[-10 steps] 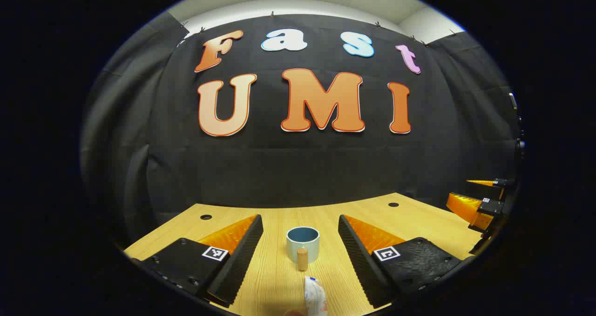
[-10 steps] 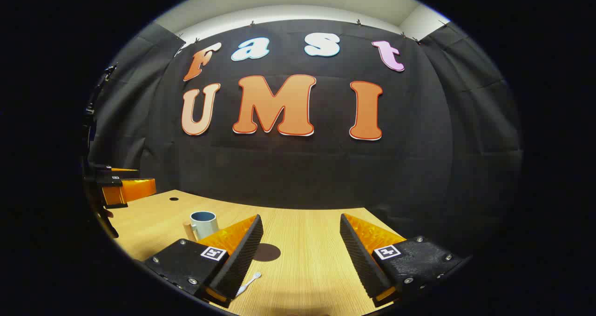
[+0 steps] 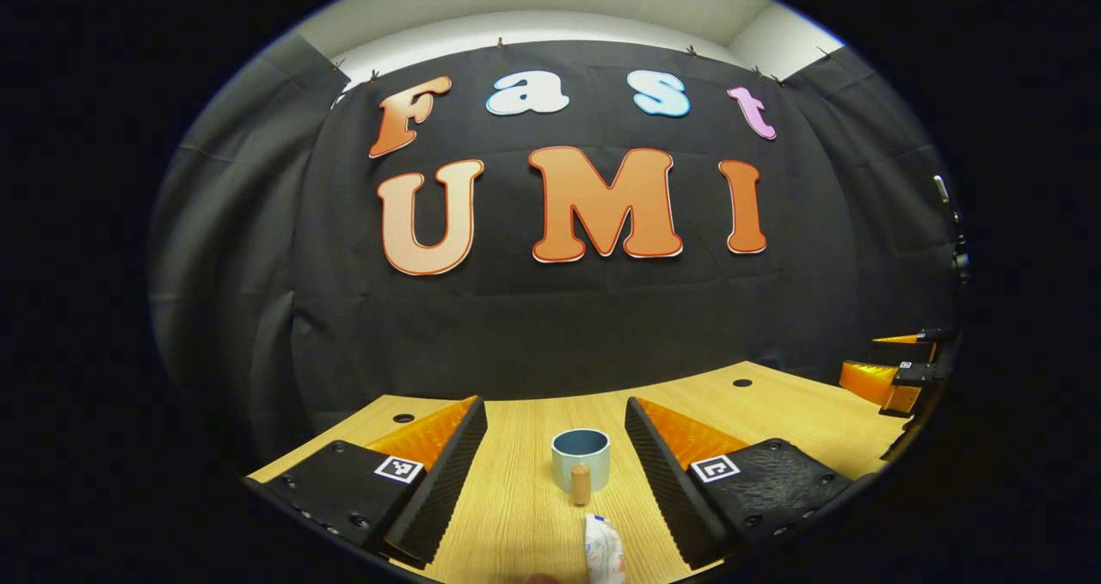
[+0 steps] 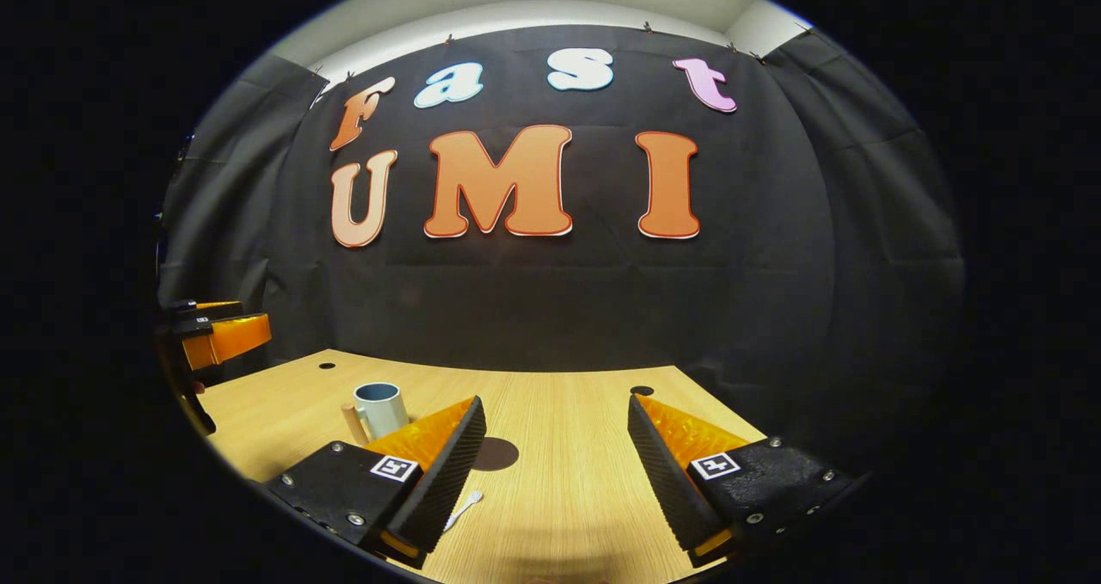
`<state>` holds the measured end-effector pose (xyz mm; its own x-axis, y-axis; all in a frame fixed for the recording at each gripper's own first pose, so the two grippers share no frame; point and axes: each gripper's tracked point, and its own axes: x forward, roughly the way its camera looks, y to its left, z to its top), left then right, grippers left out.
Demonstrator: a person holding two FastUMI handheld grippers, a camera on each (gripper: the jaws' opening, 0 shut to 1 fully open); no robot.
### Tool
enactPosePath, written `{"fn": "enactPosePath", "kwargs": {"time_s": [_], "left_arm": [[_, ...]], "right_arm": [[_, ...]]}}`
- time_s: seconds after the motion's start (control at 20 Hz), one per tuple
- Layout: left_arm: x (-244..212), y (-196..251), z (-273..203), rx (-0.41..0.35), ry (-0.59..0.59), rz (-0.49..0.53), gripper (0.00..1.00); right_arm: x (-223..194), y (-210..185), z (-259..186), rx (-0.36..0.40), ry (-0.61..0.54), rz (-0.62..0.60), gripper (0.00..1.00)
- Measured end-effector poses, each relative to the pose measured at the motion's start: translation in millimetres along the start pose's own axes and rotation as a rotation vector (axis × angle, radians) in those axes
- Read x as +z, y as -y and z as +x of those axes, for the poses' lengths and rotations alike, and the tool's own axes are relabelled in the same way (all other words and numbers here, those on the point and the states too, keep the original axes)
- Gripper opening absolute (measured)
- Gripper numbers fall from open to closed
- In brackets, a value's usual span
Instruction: Put the toothbrush and toothpaste on the desktop into the cup, then pick up the cup and place it on the coaster on the desktop.
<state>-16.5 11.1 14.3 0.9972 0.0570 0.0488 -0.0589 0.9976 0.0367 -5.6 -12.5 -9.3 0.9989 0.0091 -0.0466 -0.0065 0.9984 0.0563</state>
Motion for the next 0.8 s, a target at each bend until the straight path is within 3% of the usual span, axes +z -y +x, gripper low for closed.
{"fn": "enactPosePath", "kwargs": {"time_s": [0.45,0.8], "left_arm": [[-23.0,4.8,0.9,0.014,-0.075,0.016,0.97],[-77.4,12.5,4.0,-0.012,-0.281,-0.009,0.97]], "right_arm": [[-29.9,-28.8,-1.7,0.066,-0.117,0.025,0.99],[-70.9,-57.9,-3.0,0.122,-0.289,0.023,0.99]]}}
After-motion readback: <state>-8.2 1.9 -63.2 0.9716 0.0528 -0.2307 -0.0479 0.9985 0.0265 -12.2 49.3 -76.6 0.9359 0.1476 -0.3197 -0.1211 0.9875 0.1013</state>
